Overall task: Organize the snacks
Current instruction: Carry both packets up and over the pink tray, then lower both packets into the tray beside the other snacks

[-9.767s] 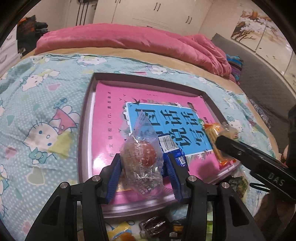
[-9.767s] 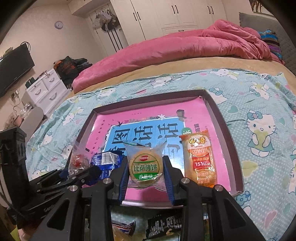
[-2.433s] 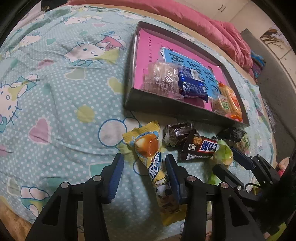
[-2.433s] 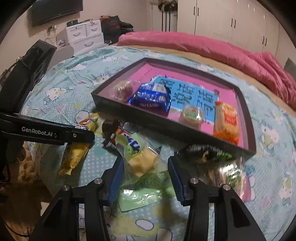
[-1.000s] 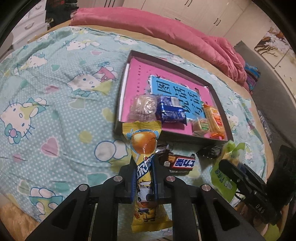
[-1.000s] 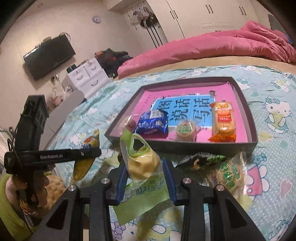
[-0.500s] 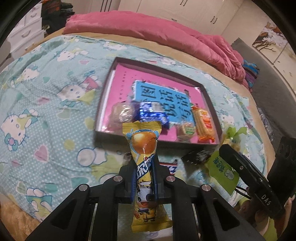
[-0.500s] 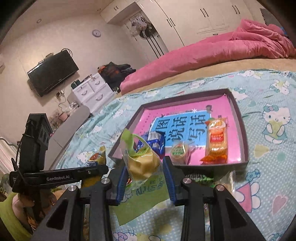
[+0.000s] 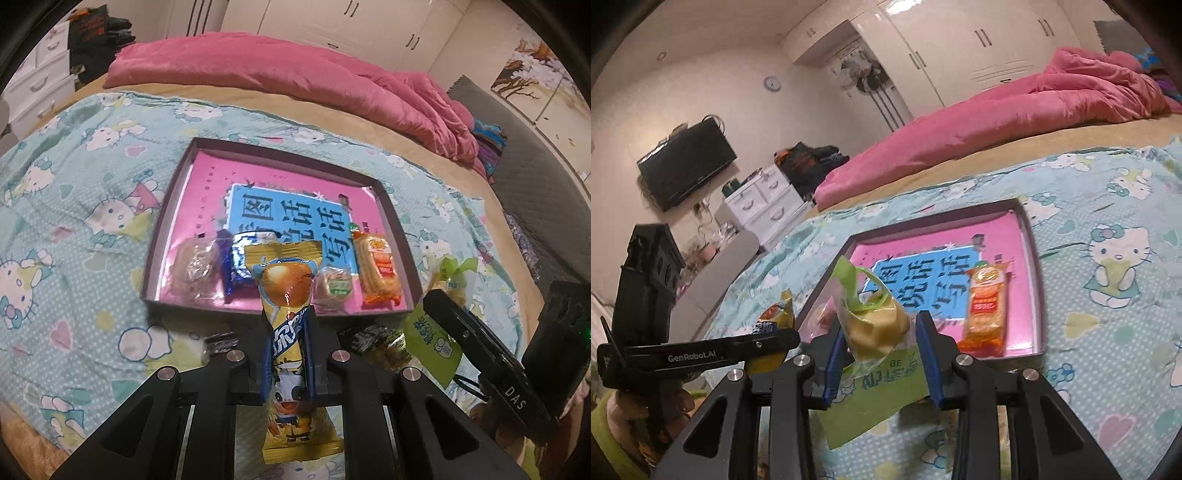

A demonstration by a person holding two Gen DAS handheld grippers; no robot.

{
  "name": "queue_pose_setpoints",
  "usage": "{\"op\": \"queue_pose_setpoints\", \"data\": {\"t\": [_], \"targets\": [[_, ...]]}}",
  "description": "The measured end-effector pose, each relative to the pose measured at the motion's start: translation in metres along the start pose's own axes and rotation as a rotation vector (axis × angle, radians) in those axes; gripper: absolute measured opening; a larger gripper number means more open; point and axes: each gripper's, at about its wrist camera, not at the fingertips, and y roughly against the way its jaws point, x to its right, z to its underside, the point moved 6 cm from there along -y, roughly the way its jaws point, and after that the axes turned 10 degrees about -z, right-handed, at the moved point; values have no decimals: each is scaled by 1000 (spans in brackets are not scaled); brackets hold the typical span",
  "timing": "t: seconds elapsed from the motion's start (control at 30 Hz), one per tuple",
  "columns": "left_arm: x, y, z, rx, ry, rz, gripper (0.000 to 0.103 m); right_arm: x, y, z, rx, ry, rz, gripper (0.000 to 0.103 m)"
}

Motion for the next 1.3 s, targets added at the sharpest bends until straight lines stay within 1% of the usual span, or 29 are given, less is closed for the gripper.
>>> {"op": "queue_pose_setpoints", "data": {"t": [0.17,0.43,0.63,0.97,1.13,1.3], "targets": [[11,0,-7,11,-13,4,14,13,9,-9,32,-25,19,37],[26,-8,-16,18,-32,2,14,23,17,-23,69,-4,54,37],[32,-15,-24,18,-35,2,14,33,13,-31,73,23,79,37],[38,-25,-36,32,-49,-11,14,44,1,-33,63,33,102,37],[45,-29,-42,57,-87,-43,14,45,-3,-34,56,40,106,37],[50,-36,-48,59,-96,-37,14,49,-4,-35,54,37,114,37]]}}
